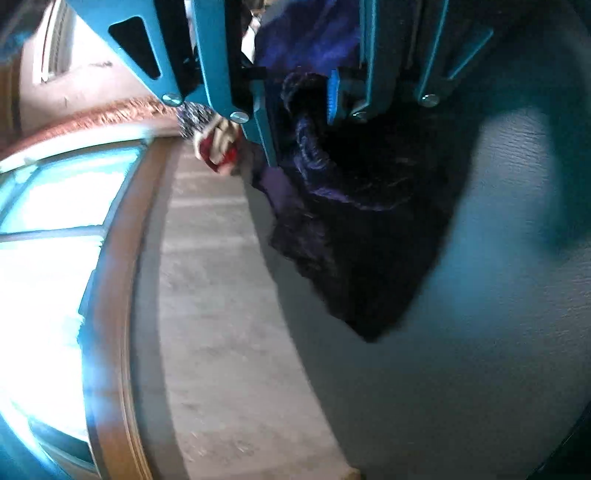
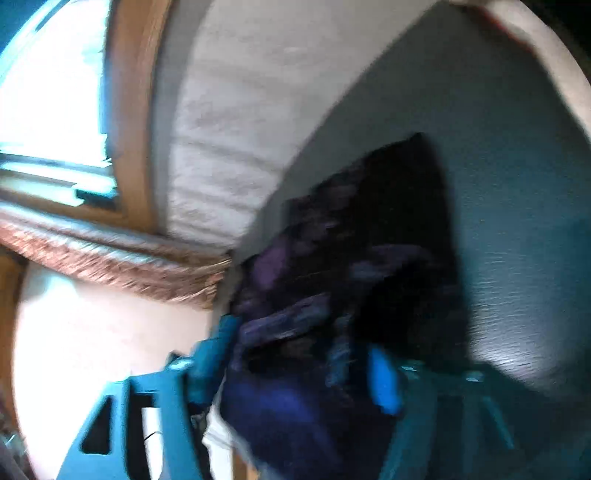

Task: Fold clothes
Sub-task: 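Lay the folded hem down on the body and open both grippers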

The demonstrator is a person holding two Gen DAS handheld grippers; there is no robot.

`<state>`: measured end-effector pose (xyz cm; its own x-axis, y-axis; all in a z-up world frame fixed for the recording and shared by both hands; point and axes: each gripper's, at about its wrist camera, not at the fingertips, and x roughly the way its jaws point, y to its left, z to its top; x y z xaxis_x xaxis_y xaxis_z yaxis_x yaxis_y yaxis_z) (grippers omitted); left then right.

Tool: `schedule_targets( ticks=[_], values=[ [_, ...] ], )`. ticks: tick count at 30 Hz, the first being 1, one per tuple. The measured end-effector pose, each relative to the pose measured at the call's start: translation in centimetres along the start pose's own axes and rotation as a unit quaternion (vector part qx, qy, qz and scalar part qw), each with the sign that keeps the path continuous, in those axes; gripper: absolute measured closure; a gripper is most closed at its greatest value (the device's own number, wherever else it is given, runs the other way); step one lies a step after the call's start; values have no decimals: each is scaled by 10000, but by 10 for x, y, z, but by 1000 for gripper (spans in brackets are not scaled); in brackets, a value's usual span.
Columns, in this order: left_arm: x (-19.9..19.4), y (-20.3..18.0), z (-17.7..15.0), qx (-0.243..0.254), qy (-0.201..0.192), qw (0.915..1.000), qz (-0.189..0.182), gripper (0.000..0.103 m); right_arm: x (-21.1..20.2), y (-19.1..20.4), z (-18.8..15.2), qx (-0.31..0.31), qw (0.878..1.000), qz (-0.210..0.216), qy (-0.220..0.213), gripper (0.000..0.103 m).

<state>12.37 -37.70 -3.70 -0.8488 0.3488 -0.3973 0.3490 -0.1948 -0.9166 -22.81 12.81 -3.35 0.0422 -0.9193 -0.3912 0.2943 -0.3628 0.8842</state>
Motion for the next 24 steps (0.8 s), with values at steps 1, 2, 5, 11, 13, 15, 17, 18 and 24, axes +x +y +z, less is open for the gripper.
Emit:
schedule_targets(
  ticks=[1, 2, 5, 11, 13, 15, 17, 18, 24],
  values=[
    [-1, -1, 3, -53, -15, 9999, -94, 84, 0, 7, 3, -83, 10000, 51, 4, 25],
    [-2, -3, 6, -107, -30, 9998, -187, 84, -1, 14, 5, -151, 9998, 106, -10, 25],
    [-5, 4, 13, -715, -358, 9947, -641, 81, -12, 5, 20, 439, 9956, 492, -666, 21],
    [-25, 1, 9, -583, -637, 9962, -97, 81, -10, 5, 13, 515, 9961, 220, -686, 17],
    [-32, -3, 2, -292, -526, 9981, 132, 80, -12, 21, 2, 106, 9988, 149, -448, 16],
    [-36, -8, -6, 26, -422, 9985, 336, 80, -11, 31, -10, -178, 9995, 172, -188, 14],
    [-30, -13, -18, 307, -170, 9986, 390, 80, 2, 42, -25, -504, 9985, 104, 162, 11],
    [-23, -17, -25, 486, 7, 9977, 479, 80, 10, 45, -31, -612, 9977, 30, 289, 10],
    [41, -42, -70, 1394, 952, 9810, 959, 78, 72, 45, -38, -710, 9922, -255, 996, 9]
  ],
)
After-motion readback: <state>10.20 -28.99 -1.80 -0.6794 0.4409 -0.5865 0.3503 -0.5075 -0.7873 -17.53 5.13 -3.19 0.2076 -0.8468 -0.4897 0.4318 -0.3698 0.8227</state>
